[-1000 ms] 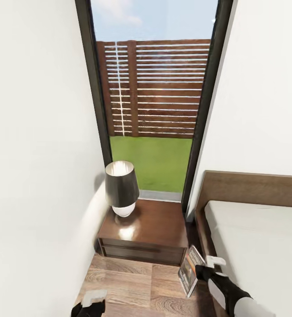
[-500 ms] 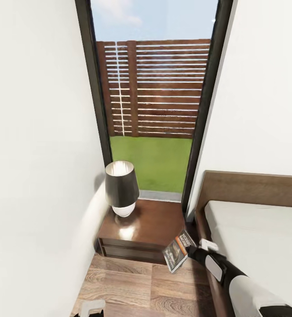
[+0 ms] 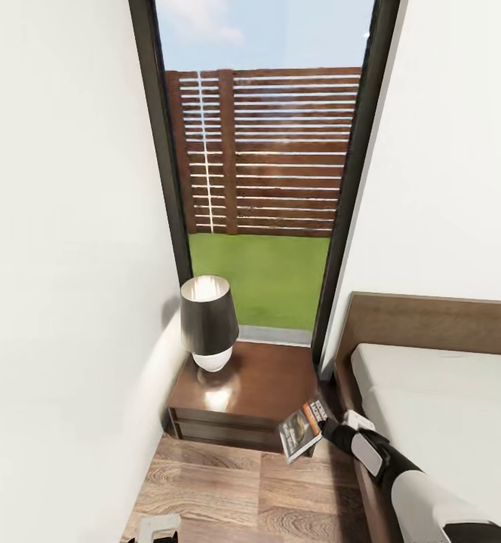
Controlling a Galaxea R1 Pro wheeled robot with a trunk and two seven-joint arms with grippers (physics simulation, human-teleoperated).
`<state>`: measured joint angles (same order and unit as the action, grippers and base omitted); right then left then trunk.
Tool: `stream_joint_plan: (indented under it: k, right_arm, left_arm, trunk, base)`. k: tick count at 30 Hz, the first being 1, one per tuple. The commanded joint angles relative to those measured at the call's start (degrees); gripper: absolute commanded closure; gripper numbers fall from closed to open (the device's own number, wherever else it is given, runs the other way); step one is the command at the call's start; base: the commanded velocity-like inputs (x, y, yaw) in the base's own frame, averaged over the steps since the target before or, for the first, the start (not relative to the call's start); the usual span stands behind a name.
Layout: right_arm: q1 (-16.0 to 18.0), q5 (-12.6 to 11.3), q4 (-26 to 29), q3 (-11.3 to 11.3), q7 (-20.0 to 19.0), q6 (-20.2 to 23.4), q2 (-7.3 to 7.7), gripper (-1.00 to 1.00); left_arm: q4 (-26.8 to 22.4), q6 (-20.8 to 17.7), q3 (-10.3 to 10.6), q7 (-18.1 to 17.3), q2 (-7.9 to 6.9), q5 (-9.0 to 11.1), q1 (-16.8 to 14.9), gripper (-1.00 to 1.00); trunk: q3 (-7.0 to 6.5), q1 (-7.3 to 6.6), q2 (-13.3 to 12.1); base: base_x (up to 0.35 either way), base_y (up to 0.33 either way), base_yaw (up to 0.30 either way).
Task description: In the bedroom, move the book from the bed onto either nightstand, and place the two sandals side by side next to the bed.
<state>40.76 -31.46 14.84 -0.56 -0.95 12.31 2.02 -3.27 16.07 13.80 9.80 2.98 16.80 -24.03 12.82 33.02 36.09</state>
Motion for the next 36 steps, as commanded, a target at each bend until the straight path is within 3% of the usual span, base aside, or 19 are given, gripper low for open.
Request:
stream_joint_plan:
  k: [1,9,36]
  right_arm:
    - [0.0,-1.0,0.3,0.1,0.7,0.3,0.01,1.0]
    - [0.0,-3.6,3.0,1.1,3.8,2.8,-0.01,1.0]
    - [0.1,-4.0,3.4,1.3,3.1,4.4,0.11,1.0]
  left_arm:
    - [0.0,0.2,0.5,0.2,0.03,0.4,0.0,-1.0]
    - [0.0,0.1,0.4,0.3,0.17,0.4,0.0,-1.0]
    - [0.0,0.1,0.3,0.2,0.33,0.4,0.0,-1.0]
  trunk:
    - [0.09,0.02,0.1]
    - [0.09,0.02,0.1]
    - [0.09,0.02,0.1]
  base:
    - [0.007,0.0,0.0]
    - [0.185,0.0,0.0]
    - [0.314,0.0,0.0]
